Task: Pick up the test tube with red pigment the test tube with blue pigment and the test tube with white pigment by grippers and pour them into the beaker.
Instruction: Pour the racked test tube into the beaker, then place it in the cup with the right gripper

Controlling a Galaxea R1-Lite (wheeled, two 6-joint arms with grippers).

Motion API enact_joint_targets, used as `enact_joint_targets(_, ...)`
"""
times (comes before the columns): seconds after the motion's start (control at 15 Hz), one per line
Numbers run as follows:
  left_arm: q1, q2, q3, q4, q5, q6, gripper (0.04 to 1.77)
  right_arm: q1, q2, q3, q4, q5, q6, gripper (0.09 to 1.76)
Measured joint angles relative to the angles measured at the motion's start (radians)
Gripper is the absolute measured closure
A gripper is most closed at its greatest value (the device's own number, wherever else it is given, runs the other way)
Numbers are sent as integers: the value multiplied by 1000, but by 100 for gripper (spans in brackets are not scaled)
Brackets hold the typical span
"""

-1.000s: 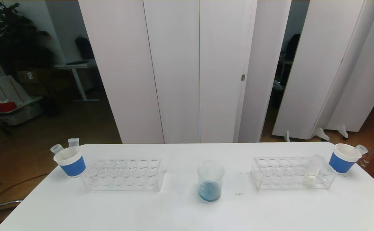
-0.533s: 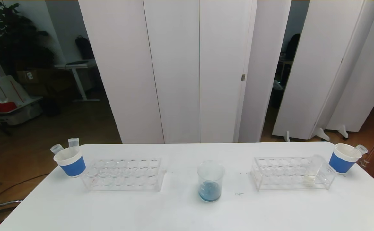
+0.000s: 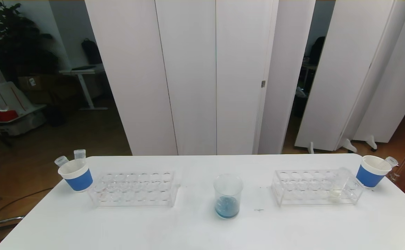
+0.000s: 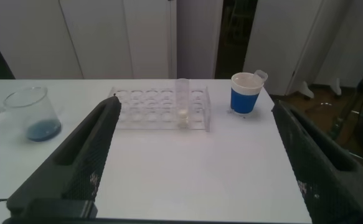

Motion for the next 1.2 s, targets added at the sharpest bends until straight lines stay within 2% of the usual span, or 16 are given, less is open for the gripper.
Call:
enact_joint_targets(0.2, 0, 0, 0, 0, 0, 0, 6, 0, 129, -63, -66, -5, 0, 11)
enact_joint_targets(0.6, 0, 0, 0, 0, 0, 0, 6, 10, 453, -75, -362, -63, 0, 11)
enact_joint_targets(0.87, 0, 0, 0, 0, 0, 0, 6, 6, 687, -24, -585, -66, -5, 11)
enact_joint_targets(1.2, 0, 0, 0, 0, 0, 0, 6, -3, 935, 119, -900, -68, -9, 11)
